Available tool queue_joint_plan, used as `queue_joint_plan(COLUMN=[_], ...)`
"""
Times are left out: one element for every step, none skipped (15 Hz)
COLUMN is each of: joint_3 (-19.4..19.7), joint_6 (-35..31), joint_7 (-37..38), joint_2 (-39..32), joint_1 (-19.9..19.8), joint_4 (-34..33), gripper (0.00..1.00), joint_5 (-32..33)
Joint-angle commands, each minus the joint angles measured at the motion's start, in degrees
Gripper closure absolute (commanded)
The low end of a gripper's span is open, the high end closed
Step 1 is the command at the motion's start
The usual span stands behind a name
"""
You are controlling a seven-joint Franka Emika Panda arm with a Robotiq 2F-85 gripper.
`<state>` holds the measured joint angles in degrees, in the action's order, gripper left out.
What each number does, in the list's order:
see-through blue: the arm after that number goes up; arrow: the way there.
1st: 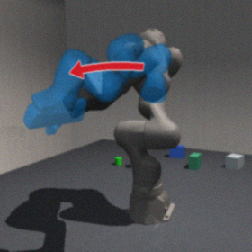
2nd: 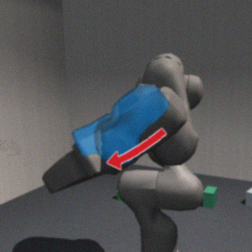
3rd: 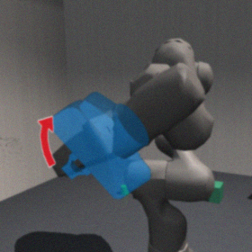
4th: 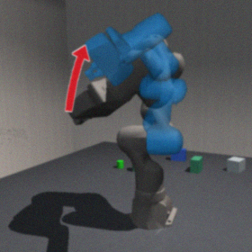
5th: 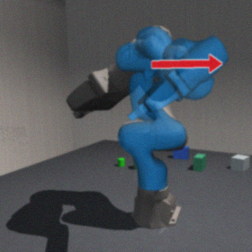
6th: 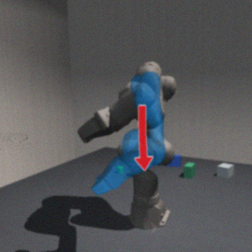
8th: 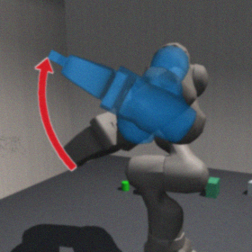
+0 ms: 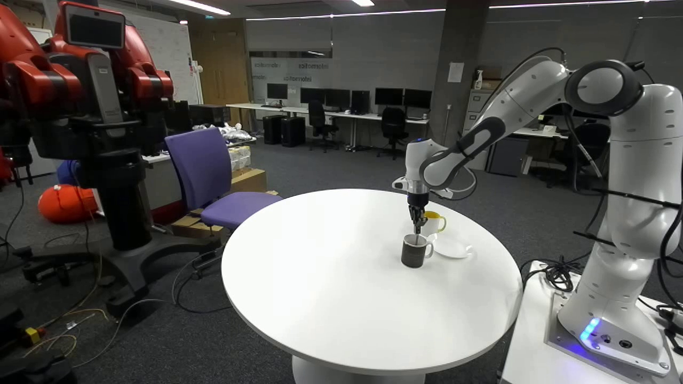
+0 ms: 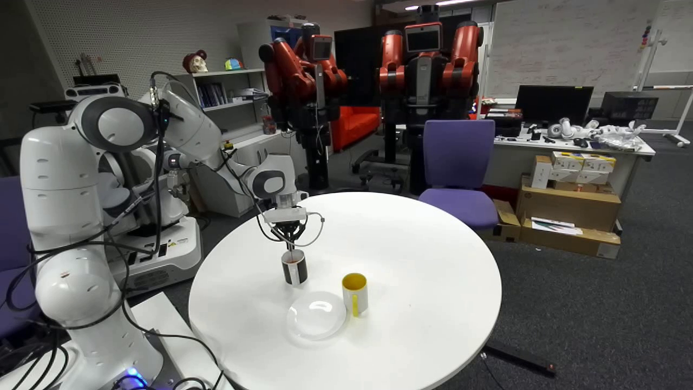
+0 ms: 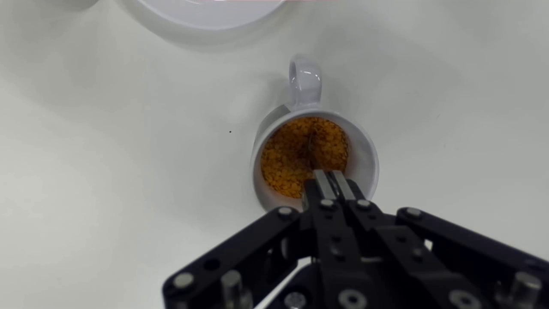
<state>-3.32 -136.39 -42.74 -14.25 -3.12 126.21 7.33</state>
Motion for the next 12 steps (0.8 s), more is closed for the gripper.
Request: queue_joint_plan(joint_3=[-0.32,-0.49,-0.63,-0.71,-0.79,-0.85,-0.89,-0.93,-0.91,-0.82,-0.74,-0.71], joint_6=[1.56,1.54,1.53,1.51,1.48,1.40,1.33,1.30,1.27,1.30,1.36,1.38], joint_7=[-2.12,-2.31,-2.42,-2.42,-2.32,-2.22,-2.07,-2.00,-1.88,-1.67,-1.62,-1.64], joint_2=[2.66,2.87,3.01,3.06,2.84,2.68,2.39,2.23,2.02,1.82,1.82,1.91], joint_1=[-0.62,-0.56,-0.51,-0.45,-0.37,-0.29,-0.22,-0.18,-0.15,-0.13,-0.16,-0.20], joint_4=[1.97,2.29,2.46,2.47,2.17,1.91,1.49,1.24,0.91,0.59,0.46,0.44], gripper=[0.99,0.99,0.99,0.99,0.99,0.99,0.99,0.99,0.99,0.99,0.99,0.99], joint_5=[-1.63,-1.86,-2.05,-2.16,-2.19,-2.12,-2.04,-2.02,-1.89,-1.65,-1.57,-1.58])
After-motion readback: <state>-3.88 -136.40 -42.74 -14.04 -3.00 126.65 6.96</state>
